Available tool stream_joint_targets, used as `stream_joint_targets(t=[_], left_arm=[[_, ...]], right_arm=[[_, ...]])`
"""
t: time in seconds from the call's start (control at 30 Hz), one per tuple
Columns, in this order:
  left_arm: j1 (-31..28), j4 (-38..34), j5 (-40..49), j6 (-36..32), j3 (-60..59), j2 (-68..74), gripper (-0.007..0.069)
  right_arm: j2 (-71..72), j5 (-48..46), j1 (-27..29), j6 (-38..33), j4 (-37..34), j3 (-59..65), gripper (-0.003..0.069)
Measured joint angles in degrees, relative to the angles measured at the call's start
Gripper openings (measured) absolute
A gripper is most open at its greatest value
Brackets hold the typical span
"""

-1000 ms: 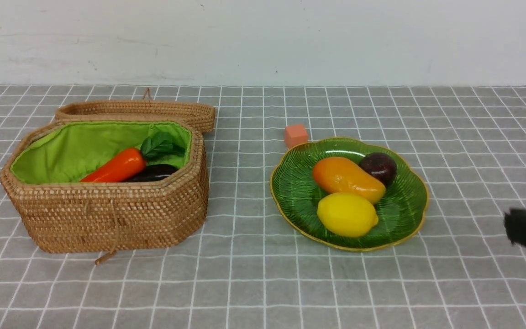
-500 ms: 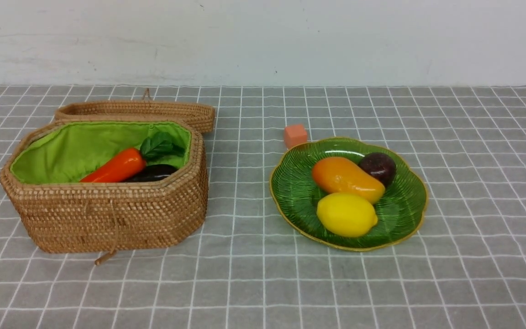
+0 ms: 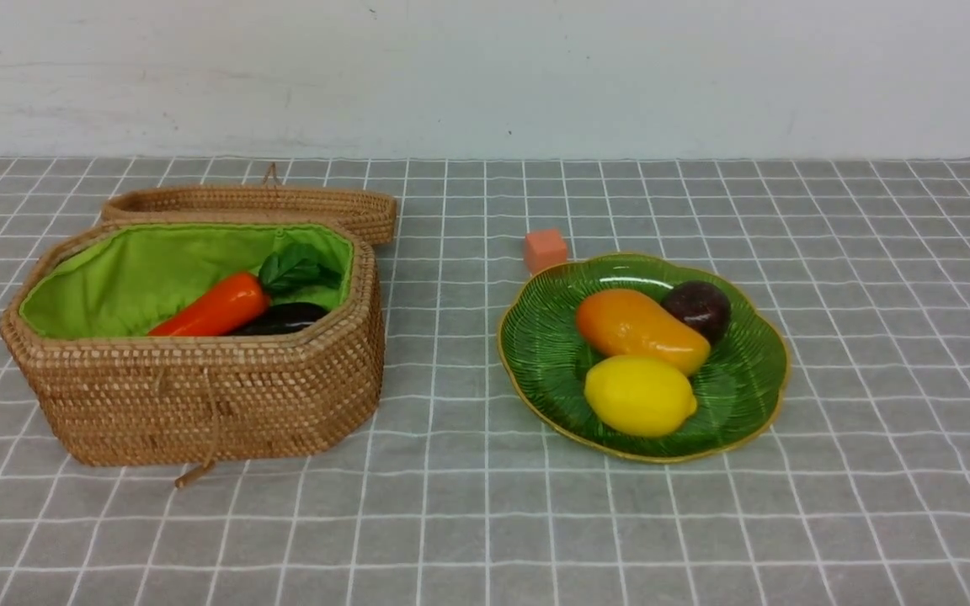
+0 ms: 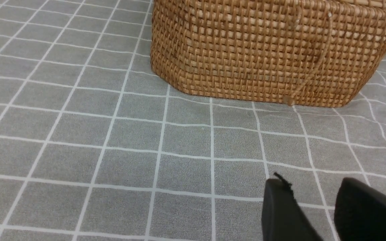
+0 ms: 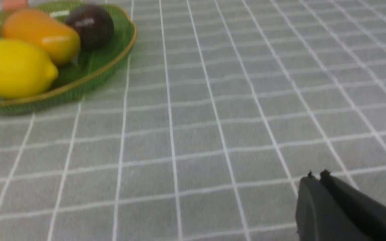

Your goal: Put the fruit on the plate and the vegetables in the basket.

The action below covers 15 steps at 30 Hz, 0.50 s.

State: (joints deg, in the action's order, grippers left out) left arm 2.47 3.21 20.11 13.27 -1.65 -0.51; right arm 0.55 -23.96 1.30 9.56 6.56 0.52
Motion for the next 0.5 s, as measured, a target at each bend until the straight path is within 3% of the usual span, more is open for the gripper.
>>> stream_joint_targets(t=[0.2, 0.5], left_arm=[[0.0, 0.0, 0.1, 0.0, 0.0, 0.0, 0.0239], [0.0, 0.0, 0.1, 0.0, 0.0, 0.0, 0.0239]], right_arm=[[0.0, 1.7, 0.3, -12.2, -9.8, 0.4, 0.0014], [0.0, 1.8, 0.3, -15.3, -11.5, 0.4, 0.002]])
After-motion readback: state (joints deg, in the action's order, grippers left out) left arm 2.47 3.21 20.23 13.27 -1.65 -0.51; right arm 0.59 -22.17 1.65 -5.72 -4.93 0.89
